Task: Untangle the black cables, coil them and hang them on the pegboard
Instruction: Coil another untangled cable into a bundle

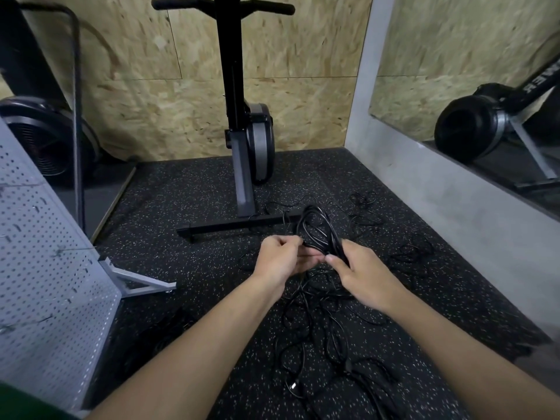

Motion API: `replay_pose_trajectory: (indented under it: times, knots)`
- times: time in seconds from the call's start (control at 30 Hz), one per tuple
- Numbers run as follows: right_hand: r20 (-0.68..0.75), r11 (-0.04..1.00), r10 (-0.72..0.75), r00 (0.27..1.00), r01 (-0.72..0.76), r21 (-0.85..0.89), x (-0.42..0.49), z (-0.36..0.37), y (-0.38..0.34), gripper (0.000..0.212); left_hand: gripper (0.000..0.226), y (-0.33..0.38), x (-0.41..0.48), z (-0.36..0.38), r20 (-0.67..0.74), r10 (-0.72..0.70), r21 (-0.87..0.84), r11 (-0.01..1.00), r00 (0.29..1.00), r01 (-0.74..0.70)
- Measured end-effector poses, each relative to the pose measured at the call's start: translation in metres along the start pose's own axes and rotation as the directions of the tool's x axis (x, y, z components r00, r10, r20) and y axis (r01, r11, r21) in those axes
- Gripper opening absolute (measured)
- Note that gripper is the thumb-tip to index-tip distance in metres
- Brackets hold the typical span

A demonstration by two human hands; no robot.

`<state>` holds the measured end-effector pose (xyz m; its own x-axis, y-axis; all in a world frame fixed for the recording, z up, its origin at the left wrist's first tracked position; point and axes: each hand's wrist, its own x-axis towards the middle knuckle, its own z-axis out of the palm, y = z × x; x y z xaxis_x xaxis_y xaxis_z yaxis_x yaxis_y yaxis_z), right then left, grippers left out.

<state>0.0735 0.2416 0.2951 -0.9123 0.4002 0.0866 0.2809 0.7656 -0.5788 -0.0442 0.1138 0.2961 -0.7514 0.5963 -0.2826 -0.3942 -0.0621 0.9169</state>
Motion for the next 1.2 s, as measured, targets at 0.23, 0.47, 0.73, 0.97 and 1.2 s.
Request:
replay_pose_trajectory:
  times: [0.23,0.47,0.73,0.97,1.2]
  knots:
    - [-0.026,0.991,0.011,1.0,-0.008,0.134,-0.001,-0.013,-0.003,0.016,0.036,-0.009,0.004,-0.006,0.08,0.097,0.376,0.919,0.992,-0.12]
    - [-0.102,0.861,0.145,0.984,-0.075,0.503,0.004,-0.024,-0.009,0.019,0.039,-0.043,0.014,-0.017,0.439,-0.021,0.613,0.738,0.898,-0.283]
    - [-0.095,0.691,0.2,0.975,-0.072,0.72,0.003,-0.032,-0.014,0.019,0.032,-0.061,0.01,-0.002,0.583,-0.022,0.624,0.652,0.812,-0.43]
    - [-0.116,0.642,0.198,0.973,-0.039,0.766,0.002,-0.037,-0.016,0.016,0.028,-0.06,0.008,0.008,0.564,0.024,0.566,0.716,0.825,-0.408]
    - [-0.216,0.777,0.186,0.959,-0.009,0.629,0.006,-0.04,-0.004,0.02,0.012,-0.061,0.022,-0.009,0.449,0.366,0.664,0.474,0.815,-0.578]
